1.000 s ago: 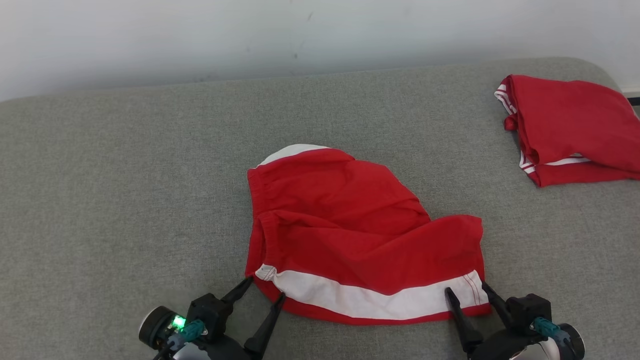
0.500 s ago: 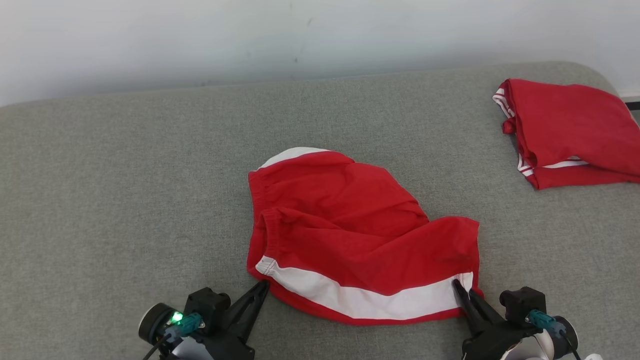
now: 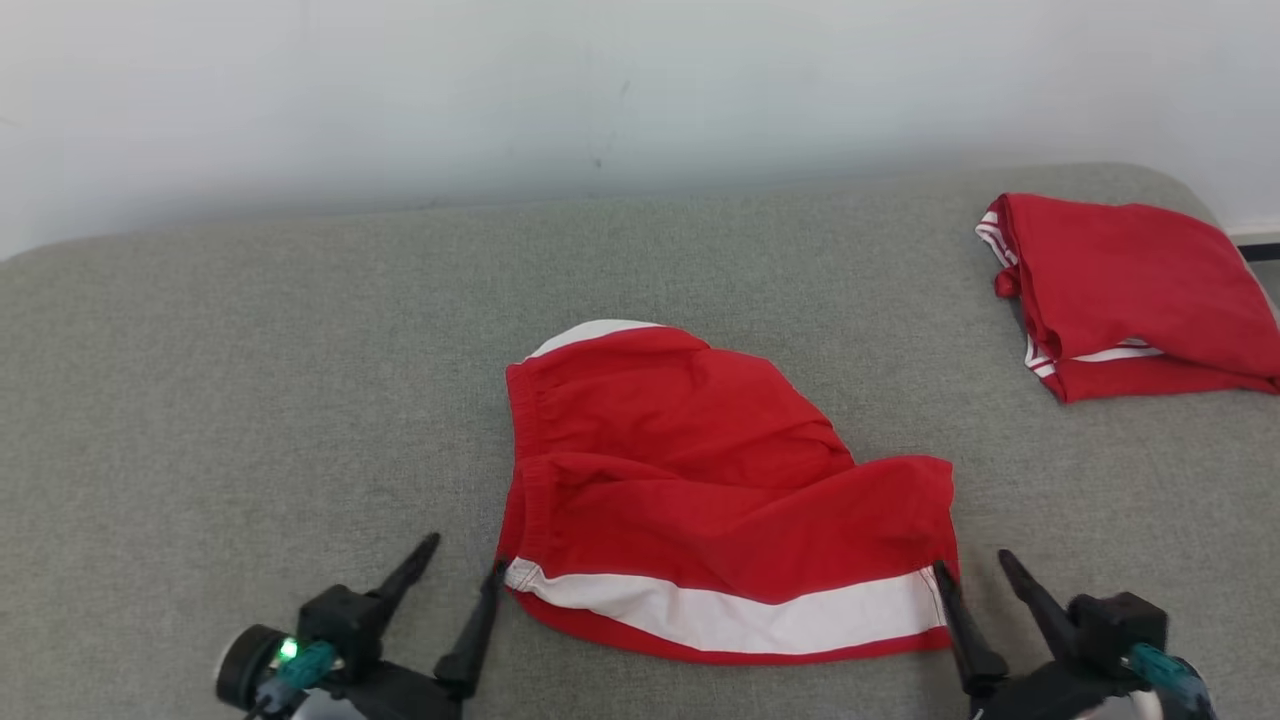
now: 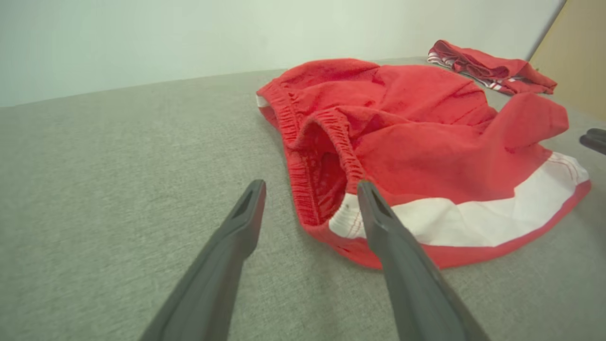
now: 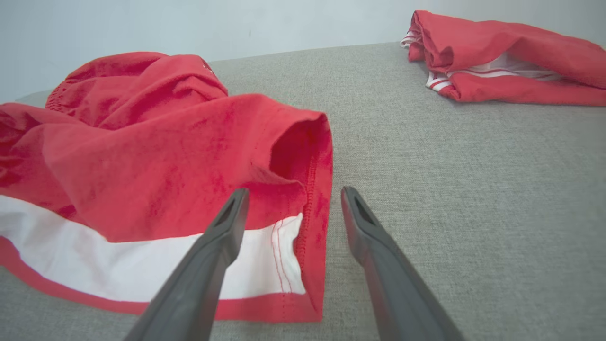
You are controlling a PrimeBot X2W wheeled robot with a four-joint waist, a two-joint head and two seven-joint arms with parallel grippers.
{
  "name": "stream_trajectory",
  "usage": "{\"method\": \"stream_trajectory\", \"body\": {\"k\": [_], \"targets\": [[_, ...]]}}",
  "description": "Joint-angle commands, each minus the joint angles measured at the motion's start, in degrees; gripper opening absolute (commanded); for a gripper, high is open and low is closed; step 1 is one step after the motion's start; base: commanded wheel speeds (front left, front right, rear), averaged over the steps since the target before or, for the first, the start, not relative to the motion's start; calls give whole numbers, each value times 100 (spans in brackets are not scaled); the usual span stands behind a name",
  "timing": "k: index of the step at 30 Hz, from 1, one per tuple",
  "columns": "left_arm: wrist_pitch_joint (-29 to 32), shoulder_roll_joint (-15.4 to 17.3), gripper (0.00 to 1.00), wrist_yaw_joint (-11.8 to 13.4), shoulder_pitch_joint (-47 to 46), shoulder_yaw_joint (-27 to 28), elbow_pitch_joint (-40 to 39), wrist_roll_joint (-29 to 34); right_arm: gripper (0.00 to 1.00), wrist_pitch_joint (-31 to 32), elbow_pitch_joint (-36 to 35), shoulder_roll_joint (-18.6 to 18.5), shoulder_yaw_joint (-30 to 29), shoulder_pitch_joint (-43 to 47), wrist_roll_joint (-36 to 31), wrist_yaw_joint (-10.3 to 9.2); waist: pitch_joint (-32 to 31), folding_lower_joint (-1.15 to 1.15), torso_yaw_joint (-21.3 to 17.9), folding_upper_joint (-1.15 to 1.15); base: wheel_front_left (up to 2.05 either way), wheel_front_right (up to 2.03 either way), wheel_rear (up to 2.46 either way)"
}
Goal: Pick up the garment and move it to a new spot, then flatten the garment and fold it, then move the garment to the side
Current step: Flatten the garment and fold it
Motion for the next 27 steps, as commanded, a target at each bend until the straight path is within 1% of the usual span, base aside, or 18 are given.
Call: {"method": "stream_trajectory", "body": {"k": [1,8,10,12,13,19,22,25,27], "targets": [[-12,19,100,56,108,129,-126,37,100,-24,-107,-4,-111,130,-66,-17,-54,1,20,0,0,0,0],[-8,-64,100,449,761,1263,-1156,348,100,-16,-1024,273,-990,837,-304,-16,-189,1,110,0,0,0,0],[-8,-96,100,526,962,1600,-1421,406,100,-17,-1291,388,-1182,1028,-409,-16,-222,1,143,0,0,0,0],[-7,-129,100,552,1160,1905,-1629,489,100,-16,-1544,516,-1316,1201,-515,-16,-252,1,173,0,0,0,0],[-7,-148,100,538,1234,2035,-1722,530,100,-16,-1668,558,-1372,1269,-557,-16,-266,1,190,0,0,0,0],[-6,-238,100,256,1695,2589,-2222,619,100,-16,-2233,724,-1482,1575,-736,-16,-377,1,270,0,0,0,0],[-6,-266,100,135,1859,2722,-2309,698,100,-16,-2347,772,-1513,1678,-815,-16,-439,1,300,0,0,0,0],[-6,-314,100,61,1982,2784,-2326,749,100,-17,-2381,829,-1485,1751,-876,-16,-472,1,315,0,0,0,0],[-6,-335,100,58,2004,2788,-2306,773,100,-17,-2372,836,-1467,1766,-899,-17,-477,1,316,0,0,0,0]]}}
